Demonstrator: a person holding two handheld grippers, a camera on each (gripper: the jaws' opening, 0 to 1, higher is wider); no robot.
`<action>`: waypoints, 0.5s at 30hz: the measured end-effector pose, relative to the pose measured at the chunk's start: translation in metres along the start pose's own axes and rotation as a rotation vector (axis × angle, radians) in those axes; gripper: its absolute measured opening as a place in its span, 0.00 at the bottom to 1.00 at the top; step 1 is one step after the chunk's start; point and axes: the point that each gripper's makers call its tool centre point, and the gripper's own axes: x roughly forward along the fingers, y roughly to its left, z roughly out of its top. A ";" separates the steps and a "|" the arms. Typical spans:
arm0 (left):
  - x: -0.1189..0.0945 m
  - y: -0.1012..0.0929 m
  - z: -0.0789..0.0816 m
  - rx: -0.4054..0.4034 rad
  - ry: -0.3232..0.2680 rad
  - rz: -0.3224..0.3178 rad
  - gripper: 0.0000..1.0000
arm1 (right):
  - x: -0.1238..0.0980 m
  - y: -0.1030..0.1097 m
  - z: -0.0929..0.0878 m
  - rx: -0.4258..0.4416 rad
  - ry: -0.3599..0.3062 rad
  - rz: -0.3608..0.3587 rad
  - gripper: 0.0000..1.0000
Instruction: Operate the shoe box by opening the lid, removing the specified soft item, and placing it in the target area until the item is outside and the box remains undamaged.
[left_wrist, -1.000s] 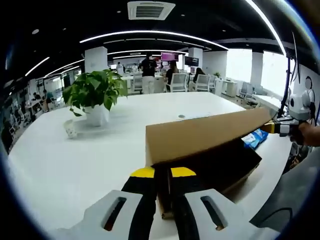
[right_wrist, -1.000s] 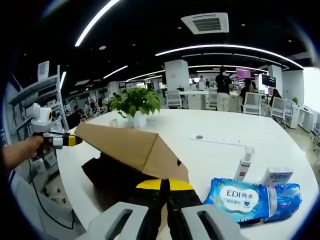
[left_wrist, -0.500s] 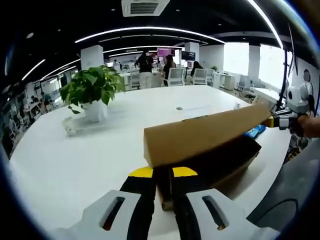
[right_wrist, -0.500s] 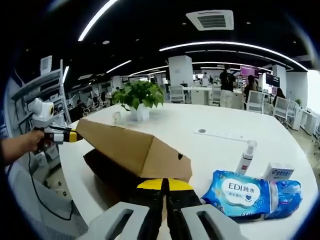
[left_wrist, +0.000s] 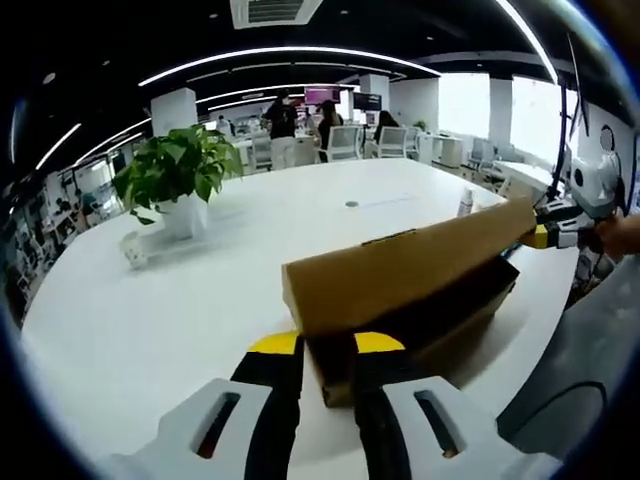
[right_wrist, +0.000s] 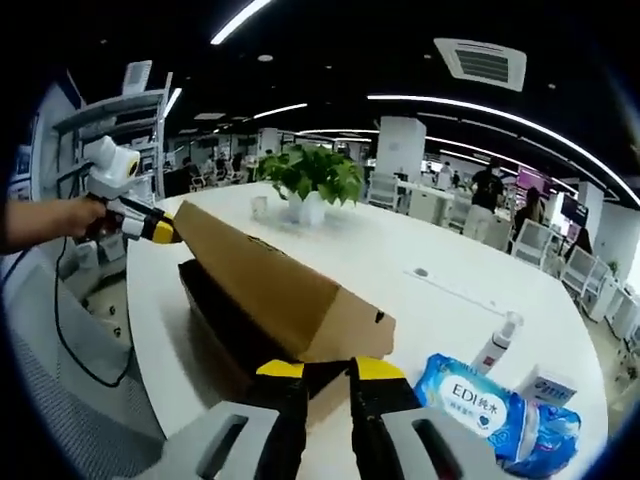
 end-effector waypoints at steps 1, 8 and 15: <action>0.000 0.000 -0.001 0.003 0.003 -0.002 0.17 | 0.001 0.001 -0.001 -0.007 0.001 0.007 0.14; 0.001 -0.006 -0.010 0.022 0.019 -0.026 0.22 | 0.002 0.009 -0.007 0.005 0.008 0.045 0.21; 0.002 -0.013 -0.020 0.042 0.039 -0.053 0.28 | 0.003 0.017 -0.014 0.009 0.029 0.084 0.28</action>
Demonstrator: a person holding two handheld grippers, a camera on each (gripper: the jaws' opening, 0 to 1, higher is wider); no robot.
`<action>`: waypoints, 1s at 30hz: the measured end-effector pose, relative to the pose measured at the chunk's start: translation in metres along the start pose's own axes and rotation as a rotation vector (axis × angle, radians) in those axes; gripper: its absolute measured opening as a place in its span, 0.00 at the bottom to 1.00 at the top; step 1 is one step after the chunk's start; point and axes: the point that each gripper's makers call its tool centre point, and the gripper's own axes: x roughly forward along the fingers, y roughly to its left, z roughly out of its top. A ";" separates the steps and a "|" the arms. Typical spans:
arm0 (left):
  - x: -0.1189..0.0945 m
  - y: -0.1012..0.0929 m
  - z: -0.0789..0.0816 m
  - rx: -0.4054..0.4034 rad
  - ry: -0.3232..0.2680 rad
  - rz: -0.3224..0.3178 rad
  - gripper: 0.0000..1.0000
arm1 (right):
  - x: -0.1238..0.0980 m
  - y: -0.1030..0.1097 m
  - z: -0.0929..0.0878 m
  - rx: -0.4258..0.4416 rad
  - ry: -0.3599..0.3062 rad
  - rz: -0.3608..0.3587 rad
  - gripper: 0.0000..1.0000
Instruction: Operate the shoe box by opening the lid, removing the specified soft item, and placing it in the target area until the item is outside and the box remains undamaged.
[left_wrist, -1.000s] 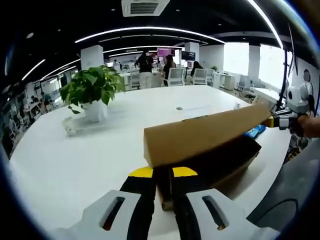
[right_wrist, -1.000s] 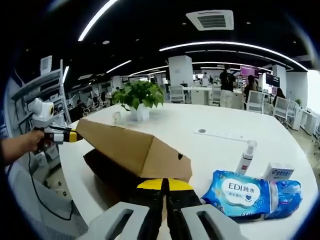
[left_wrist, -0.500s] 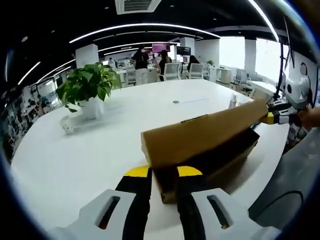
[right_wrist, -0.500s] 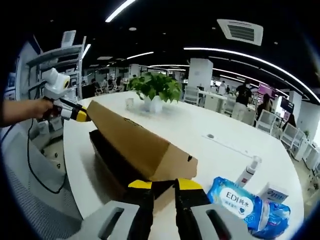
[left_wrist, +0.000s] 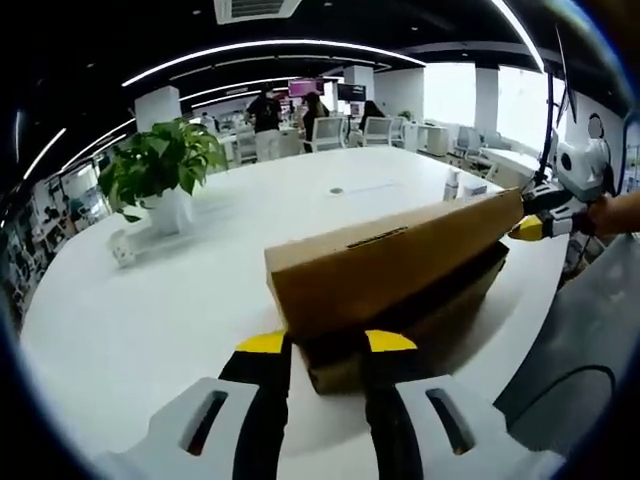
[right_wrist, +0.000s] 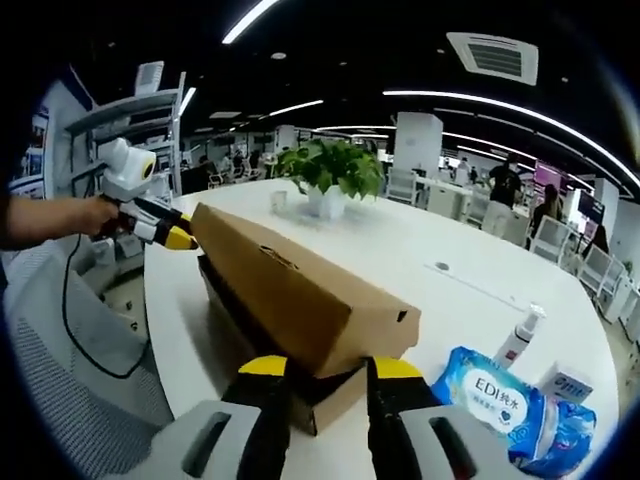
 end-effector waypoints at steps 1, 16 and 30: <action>0.001 -0.001 -0.002 0.004 0.003 -0.003 0.28 | 0.001 0.001 -0.001 -0.004 0.003 0.004 0.29; 0.009 -0.007 -0.022 0.023 0.053 -0.015 0.32 | 0.008 0.010 -0.019 -0.028 0.061 0.042 0.36; 0.018 -0.007 -0.038 0.014 0.092 -0.017 0.32 | 0.015 0.011 -0.031 -0.021 0.102 0.045 0.37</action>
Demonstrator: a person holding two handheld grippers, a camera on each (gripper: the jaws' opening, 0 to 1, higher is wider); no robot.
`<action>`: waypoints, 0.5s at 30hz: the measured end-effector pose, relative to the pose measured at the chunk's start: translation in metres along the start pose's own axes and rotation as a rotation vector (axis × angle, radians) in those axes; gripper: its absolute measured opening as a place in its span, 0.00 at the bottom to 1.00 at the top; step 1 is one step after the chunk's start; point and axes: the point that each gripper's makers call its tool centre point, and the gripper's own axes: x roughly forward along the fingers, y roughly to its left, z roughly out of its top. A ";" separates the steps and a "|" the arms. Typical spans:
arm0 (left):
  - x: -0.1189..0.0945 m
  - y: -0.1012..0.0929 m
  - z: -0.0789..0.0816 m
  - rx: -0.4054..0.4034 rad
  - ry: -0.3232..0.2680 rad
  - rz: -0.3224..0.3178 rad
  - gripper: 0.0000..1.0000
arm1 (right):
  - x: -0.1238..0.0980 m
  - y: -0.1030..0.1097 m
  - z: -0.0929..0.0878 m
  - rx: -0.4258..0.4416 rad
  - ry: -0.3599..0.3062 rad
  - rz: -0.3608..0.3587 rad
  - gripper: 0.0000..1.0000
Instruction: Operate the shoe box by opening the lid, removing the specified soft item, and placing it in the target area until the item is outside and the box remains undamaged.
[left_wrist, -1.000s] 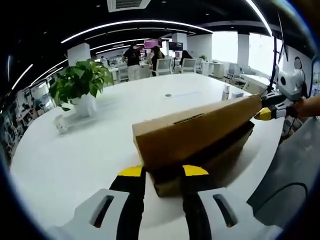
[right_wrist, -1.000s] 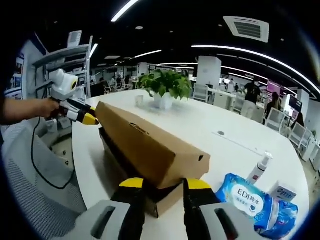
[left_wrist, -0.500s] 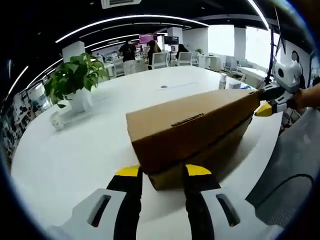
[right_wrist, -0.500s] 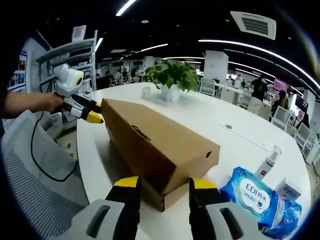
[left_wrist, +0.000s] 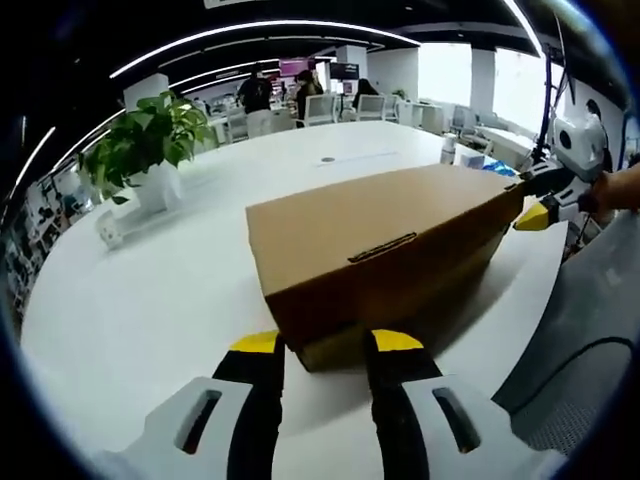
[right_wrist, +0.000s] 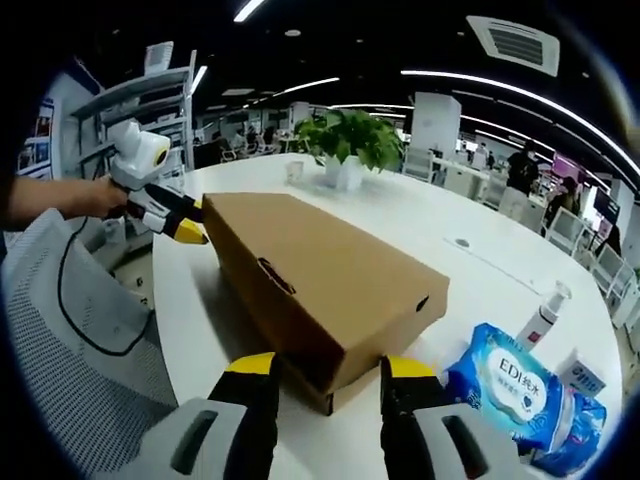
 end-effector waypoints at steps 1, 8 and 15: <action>0.001 0.000 -0.002 -0.003 0.004 -0.001 0.32 | 0.001 0.000 -0.001 0.007 0.005 0.000 0.37; 0.007 -0.001 -0.007 -0.039 0.017 -0.009 0.34 | 0.004 0.000 -0.006 0.025 0.020 -0.001 0.38; 0.004 -0.001 -0.006 -0.063 0.017 -0.014 0.34 | 0.003 0.001 -0.007 0.021 0.022 0.005 0.38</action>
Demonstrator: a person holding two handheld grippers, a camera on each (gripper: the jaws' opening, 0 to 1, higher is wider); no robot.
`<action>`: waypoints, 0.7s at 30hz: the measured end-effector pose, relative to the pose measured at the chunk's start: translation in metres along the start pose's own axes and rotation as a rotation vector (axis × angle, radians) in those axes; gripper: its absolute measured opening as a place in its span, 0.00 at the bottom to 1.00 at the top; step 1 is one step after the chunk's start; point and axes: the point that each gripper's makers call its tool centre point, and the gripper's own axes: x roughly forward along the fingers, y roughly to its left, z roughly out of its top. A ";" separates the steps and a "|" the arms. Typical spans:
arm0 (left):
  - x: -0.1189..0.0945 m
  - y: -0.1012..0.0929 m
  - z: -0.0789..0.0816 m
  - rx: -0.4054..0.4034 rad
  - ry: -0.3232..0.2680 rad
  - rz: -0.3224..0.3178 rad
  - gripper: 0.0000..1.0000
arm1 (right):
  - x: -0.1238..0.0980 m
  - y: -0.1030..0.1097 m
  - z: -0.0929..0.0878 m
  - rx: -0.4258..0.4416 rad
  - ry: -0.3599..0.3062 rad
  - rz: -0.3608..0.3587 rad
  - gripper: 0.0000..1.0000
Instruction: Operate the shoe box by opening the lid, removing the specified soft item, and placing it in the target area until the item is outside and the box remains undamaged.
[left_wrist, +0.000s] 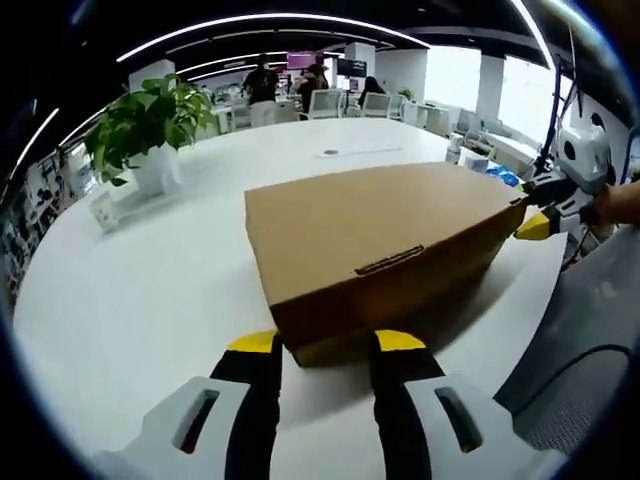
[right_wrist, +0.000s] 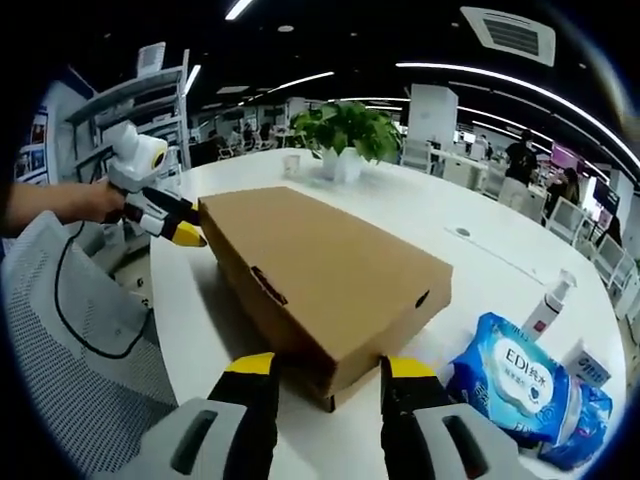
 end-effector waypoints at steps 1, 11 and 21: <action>-0.001 0.000 0.000 0.001 0.000 0.001 0.34 | 0.000 0.000 0.000 -0.001 0.001 0.000 0.38; -0.008 0.004 0.004 0.005 -0.009 0.004 0.34 | -0.005 -0.001 -0.001 0.000 0.004 0.004 0.38; -0.018 0.006 0.014 0.039 -0.023 -0.004 0.37 | -0.010 -0.005 0.011 0.002 -0.024 0.004 0.39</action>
